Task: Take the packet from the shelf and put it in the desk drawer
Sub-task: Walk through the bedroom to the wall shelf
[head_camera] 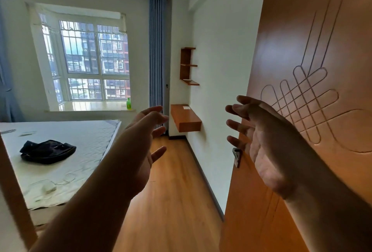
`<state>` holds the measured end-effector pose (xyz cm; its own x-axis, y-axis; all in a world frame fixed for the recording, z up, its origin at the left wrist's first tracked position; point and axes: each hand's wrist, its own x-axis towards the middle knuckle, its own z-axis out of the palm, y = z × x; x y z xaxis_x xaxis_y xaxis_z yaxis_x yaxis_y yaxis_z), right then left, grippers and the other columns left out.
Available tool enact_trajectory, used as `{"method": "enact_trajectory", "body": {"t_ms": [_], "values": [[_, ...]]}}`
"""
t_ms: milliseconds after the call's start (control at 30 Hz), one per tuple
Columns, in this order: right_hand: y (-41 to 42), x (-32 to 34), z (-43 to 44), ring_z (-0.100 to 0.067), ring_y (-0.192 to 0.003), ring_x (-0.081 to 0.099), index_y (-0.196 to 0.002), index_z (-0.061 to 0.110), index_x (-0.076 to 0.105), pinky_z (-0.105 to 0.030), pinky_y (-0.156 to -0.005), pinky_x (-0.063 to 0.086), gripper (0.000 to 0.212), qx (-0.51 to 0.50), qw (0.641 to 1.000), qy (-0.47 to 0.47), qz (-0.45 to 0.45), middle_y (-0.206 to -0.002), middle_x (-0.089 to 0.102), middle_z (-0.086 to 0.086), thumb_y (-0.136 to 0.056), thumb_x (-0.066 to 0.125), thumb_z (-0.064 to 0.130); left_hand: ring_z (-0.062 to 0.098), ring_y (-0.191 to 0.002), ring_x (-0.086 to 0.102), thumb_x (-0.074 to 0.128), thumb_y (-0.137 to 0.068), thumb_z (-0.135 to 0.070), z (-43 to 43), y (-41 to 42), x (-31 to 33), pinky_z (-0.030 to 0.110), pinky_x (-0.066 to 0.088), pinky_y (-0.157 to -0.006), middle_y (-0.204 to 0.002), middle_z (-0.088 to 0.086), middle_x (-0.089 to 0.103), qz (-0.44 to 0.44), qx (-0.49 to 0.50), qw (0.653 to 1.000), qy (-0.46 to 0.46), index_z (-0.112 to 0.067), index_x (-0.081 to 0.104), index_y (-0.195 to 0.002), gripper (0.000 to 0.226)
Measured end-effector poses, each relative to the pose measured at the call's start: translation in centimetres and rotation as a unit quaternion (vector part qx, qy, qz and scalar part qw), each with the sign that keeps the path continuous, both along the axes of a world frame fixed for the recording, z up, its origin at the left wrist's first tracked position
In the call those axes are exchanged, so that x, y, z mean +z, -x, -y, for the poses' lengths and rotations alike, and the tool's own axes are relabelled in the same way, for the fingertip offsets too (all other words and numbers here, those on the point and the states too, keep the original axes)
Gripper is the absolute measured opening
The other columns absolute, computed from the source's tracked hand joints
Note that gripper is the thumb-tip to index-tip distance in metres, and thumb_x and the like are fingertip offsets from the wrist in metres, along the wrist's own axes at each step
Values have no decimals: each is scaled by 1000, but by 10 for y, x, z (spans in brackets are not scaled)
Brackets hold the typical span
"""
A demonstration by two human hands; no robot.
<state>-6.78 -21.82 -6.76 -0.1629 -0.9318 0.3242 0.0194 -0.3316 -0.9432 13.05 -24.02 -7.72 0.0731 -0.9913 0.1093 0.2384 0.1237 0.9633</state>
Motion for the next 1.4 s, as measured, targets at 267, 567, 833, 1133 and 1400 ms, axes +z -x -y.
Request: {"method": "enact_trajectory", "body": {"t_ms": [267,567,833,1133,1400], "values": [[9,-13,68,-22,-125,62,-129,33,60,-42,-99,51,60,19,999,-18,21,-134,66,2,-70,62,42,26,-137,52,56,-100,-16,65,6,-15,50,44,-106,-120,-8,62,15,6,1000,-7,-31,61,-129,34],[48,-37,174,-21,-125,63,-128,36,59,-45,-104,50,57,47,998,-38,24,-134,65,4,-72,61,47,25,-136,52,57,-99,-17,159,51,-33,47,47,-100,-128,-4,61,42,24,999,-13,-32,61,-128,32],[80,-59,258,-17,-124,64,-124,41,59,-43,-103,51,51,50,998,-38,18,-132,67,7,-74,62,47,22,-135,53,57,-99,-17,233,84,-54,47,46,-104,-139,-2,60,35,54,998,-16,-32,60,-133,37],[85,-90,321,-10,-121,63,-129,42,53,-38,-99,51,53,70,995,-65,-20,-124,67,17,-77,61,47,11,-124,59,59,-96,-18,293,88,-87,44,48,-100,-126,-7,66,43,66,996,-37,-36,63,-126,35],[59,-104,393,-9,-117,63,-129,42,53,-36,-99,51,34,34,996,-78,-30,-119,66,20,-97,61,38,9,-120,60,56,-98,-14,370,64,-101,46,48,-102,-120,-10,66,24,61,996,-52,-35,64,-121,32]]}}
